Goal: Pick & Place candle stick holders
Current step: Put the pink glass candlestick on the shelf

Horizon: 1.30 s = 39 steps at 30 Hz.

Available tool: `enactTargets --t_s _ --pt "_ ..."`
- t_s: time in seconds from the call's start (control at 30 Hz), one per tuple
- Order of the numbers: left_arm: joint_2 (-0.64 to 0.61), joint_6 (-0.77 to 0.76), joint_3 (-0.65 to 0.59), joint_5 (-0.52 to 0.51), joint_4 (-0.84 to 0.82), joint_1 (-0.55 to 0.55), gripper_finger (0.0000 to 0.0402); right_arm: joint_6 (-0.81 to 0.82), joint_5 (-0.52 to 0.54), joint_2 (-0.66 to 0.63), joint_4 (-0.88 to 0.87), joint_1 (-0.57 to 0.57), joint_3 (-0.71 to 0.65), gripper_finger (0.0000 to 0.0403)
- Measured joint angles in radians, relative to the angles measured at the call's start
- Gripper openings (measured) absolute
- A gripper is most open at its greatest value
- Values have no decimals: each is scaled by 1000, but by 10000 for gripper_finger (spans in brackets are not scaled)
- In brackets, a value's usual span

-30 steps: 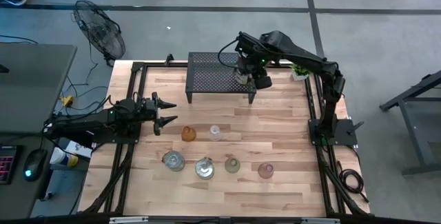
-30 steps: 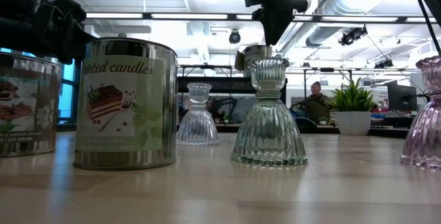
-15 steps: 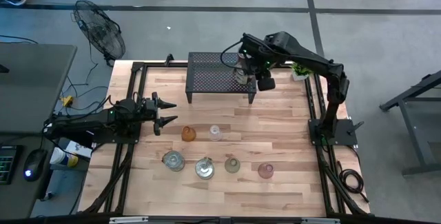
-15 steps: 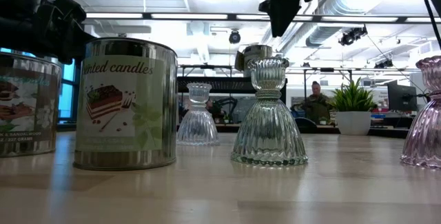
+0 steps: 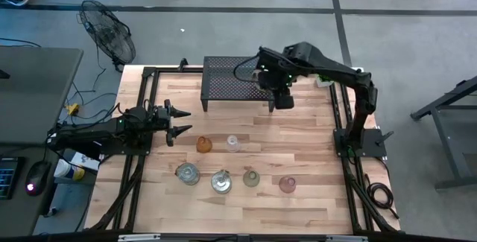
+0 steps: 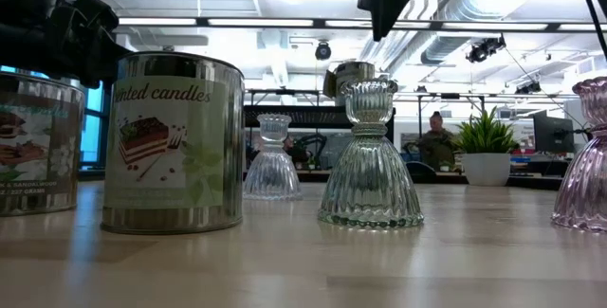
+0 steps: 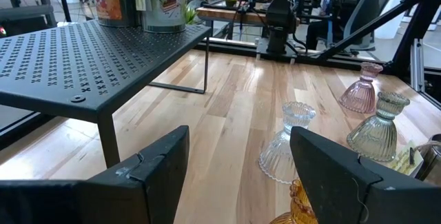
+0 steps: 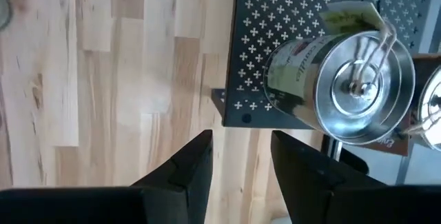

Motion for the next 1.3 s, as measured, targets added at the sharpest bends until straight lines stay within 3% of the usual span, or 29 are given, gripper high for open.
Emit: enactTargets --t_s 0.3,0.43,0.87,1.3 --pt "0 0 0 0 0 0 248 83 -5 -7 2 61 -30 140" --pt "0 0 0 0 0 0 248 104 -5 -54 4 75 -156 140" --pt "0 0 0 0 0 0 248 382 -2 -302 147 193 -599 140" --pt "0 0 0 0 0 0 248 818 -83 -490 240 378 -901 152"
